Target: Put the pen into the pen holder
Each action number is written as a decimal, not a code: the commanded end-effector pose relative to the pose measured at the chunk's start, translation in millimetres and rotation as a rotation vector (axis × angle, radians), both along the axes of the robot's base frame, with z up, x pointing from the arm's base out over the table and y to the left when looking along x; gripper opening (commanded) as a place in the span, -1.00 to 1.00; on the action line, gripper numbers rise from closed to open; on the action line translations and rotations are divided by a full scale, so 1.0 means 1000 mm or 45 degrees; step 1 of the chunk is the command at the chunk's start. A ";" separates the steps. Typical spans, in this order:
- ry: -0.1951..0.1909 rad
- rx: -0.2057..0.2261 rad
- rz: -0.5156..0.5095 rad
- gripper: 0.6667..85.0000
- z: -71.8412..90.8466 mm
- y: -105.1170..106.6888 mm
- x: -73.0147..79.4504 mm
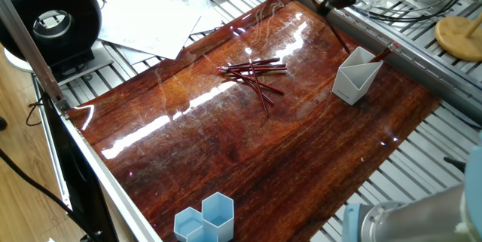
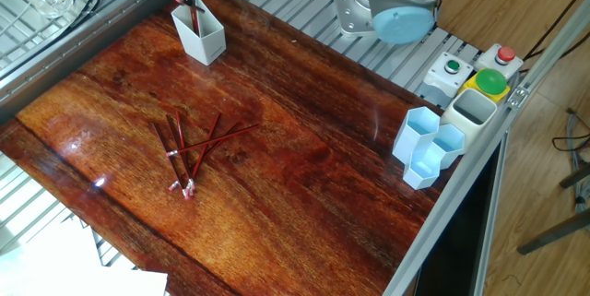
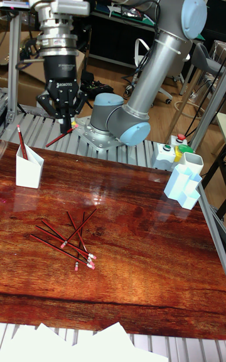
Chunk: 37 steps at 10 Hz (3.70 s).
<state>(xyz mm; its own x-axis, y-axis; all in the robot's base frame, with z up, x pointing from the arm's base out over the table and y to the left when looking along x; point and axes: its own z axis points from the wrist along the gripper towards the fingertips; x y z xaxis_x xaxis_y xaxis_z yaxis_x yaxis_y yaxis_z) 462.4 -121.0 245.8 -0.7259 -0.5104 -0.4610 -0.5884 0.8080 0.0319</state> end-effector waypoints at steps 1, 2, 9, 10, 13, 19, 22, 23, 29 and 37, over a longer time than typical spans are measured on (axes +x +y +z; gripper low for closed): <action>-0.035 0.056 -0.018 -0.99 -0.011 -0.007 -0.005; -0.049 0.068 -0.019 -0.99 -0.016 -0.010 -0.004; -0.067 0.069 -0.057 -0.99 -0.035 -0.019 0.002; -0.047 0.054 -0.061 -0.99 -0.038 -0.022 -0.002; 0.149 -0.122 -0.184 -0.99 -0.061 -0.062 -0.033; 0.204 -0.027 -0.329 -0.99 -0.054 -0.053 -0.041; 0.031 0.034 -0.282 -0.99 -0.036 -0.048 -0.018; 0.002 0.028 -0.273 -0.99 -0.032 -0.048 -0.018; 0.023 0.108 -0.302 -0.99 -0.042 -0.053 -0.028; -0.055 0.128 -0.299 -0.99 -0.065 -0.064 -0.025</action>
<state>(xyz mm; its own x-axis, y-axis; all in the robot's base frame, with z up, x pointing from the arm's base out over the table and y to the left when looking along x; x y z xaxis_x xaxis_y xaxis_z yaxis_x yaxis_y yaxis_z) 434.7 -184.0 180.7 -0.8065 -0.2987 -0.5102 -0.3958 0.9138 0.0906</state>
